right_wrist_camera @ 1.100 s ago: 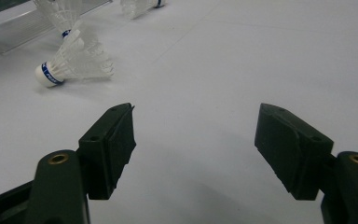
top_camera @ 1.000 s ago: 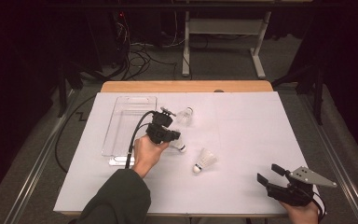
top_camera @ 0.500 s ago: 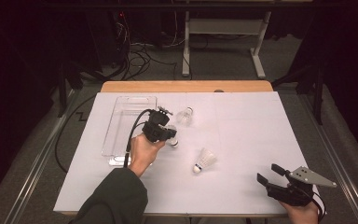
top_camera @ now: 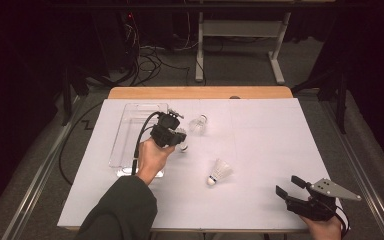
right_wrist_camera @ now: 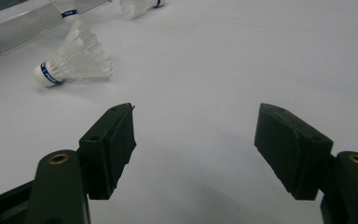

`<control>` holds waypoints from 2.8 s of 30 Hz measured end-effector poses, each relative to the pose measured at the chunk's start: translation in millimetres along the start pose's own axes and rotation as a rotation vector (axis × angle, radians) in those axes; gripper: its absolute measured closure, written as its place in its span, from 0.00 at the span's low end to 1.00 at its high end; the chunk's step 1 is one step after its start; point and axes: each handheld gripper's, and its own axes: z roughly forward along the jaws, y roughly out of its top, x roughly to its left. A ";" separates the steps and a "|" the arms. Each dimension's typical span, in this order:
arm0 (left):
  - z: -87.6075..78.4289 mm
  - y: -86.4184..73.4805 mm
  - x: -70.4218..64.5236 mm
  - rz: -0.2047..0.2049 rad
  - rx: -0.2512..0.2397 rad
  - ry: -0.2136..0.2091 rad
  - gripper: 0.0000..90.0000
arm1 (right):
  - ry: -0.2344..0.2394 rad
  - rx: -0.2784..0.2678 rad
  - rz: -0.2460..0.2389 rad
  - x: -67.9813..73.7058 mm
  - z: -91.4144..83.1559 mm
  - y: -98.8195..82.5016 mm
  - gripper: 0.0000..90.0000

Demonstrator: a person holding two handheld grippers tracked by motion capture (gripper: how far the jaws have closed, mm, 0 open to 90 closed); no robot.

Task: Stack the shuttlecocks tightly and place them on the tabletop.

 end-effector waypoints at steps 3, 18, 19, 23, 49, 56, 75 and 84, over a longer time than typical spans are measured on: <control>-0.7 3.6 2.6 0.002 -0.003 0.020 0.99 | 0.001 0.001 0.000 -0.1 0.3 0.0 0.32; 12.1 12.5 8.7 0.013 0.016 0.073 0.99 | 0.004 0.002 0.004 -0.1 0.3 0.0 0.32; 13.2 13.3 8.2 0.015 0.017 0.076 0.99 | 0.004 0.000 0.003 -0.2 0.2 0.0 0.32; 18.2 18.3 4.1 0.033 0.028 0.090 0.99 | 0.005 0.002 0.006 -0.1 0.3 0.0 0.32; 36.2 24.2 -11.5 0.041 0.017 0.013 0.94 | 0.008 -0.001 0.004 -0.4 0.0 -0.1 0.32; 38.5 24.8 -15.3 0.049 0.014 0.002 0.90 | 0.008 -0.001 0.004 -0.4 0.0 -0.1 0.32; 46.8 28.1 -23.1 0.077 0.039 -0.024 0.96 | 0.009 -0.001 0.005 -0.7 0.2 -0.1 0.32; 54.5 32.4 -31.5 0.097 0.072 -0.009 0.97 | 0.009 0.000 0.004 -0.5 0.1 -0.1 0.32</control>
